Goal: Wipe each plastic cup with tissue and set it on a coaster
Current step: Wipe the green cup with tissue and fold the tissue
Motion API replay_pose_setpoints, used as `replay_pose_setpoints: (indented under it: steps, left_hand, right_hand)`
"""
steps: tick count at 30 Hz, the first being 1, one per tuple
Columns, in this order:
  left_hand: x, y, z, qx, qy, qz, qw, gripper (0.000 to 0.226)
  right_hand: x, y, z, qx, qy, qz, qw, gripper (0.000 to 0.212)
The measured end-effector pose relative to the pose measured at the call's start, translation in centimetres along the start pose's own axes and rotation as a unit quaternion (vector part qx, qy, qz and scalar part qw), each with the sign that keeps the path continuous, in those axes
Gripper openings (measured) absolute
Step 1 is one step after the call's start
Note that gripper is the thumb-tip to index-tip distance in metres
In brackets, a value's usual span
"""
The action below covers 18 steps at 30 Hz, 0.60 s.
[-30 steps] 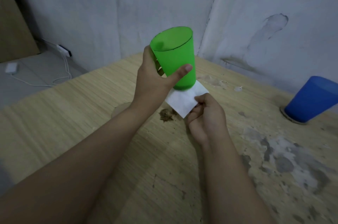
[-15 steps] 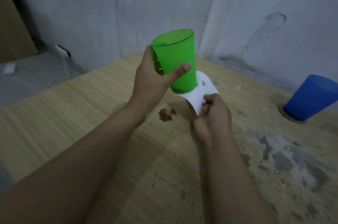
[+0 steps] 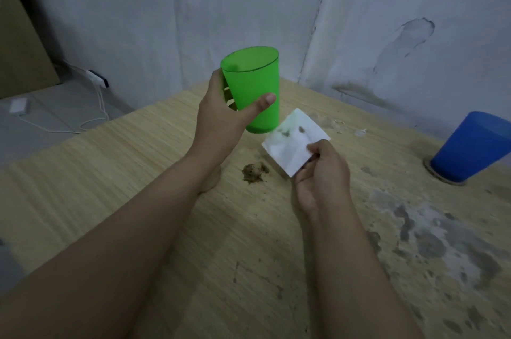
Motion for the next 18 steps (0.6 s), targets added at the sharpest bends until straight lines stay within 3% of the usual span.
replay_pose_setpoints:
  steps: [6, 18]
  left_hand:
    - [1.8, -0.6, 0.2, 0.022, -0.065, 0.027, 0.997, 0.066]
    - [3.7, -1.1, 0.4, 0.038, -0.135, 0.054, 0.989, 0.085]
  right_hand:
    - [0.0, -0.2, 0.1, -0.006, 0.092, 0.049, 0.995, 0.02]
    - [0.4, -0.1, 0.3, 0.016, 0.126, 0.06, 0.99, 0.023]
Point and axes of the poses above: each hand's wrist, its own y-axis away from the middle knuckle, its own z-axis out of the back of the hand, x = y × z, the point moved 2 cm from there along -y, towards the middle knuckle, and after that the axes turned 9 degrees about -x, right-handed, at the moved point
